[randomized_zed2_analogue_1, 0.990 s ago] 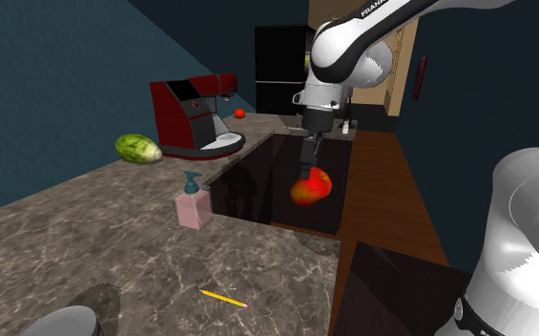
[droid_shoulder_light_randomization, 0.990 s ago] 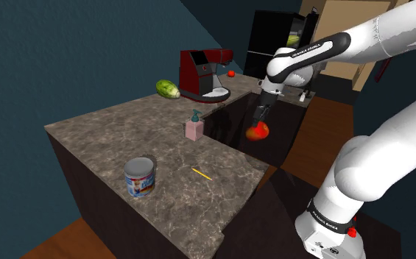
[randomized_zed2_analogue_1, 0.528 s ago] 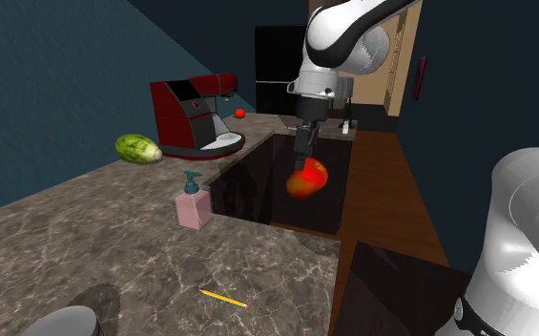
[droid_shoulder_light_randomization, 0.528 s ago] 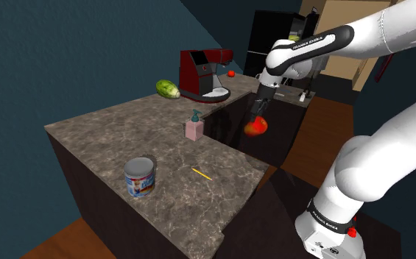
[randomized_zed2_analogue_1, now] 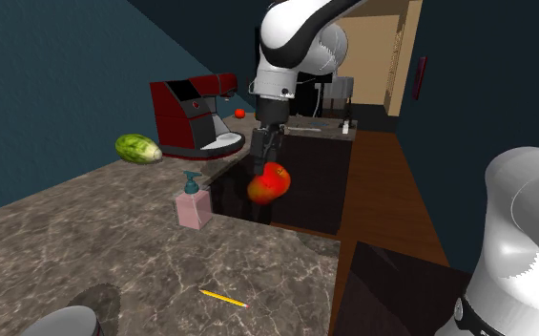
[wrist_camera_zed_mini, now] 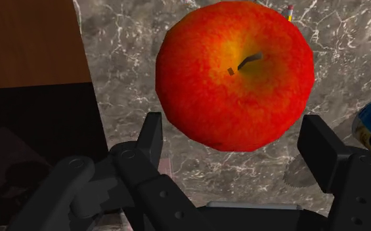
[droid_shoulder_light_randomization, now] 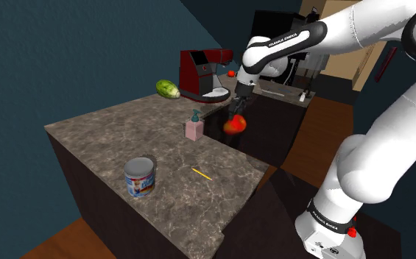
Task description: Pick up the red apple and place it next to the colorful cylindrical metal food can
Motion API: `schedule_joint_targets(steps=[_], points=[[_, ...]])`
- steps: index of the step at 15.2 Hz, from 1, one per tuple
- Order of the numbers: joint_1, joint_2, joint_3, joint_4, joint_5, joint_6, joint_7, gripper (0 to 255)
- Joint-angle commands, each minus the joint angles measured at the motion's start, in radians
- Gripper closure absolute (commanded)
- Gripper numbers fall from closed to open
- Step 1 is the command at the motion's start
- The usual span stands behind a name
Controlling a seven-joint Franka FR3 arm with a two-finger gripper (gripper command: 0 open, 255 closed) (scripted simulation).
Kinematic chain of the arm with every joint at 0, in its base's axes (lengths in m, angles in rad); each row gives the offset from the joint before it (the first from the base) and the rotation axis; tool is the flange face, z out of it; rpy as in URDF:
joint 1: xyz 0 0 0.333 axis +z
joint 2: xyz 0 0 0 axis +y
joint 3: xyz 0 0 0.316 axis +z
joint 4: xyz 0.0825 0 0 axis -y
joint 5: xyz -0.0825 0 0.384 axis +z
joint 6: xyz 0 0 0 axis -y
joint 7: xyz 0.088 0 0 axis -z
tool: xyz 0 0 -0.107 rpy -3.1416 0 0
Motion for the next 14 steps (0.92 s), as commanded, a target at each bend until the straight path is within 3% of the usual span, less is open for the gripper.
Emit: schedule_joint_targets(steps=[1,14], points=[[0.025,0.043,0.023,0.042,0.022,0.005,0.034,255],[0.138,0.381,0.133,0.424,0.112,-0.022,0.214,255]])
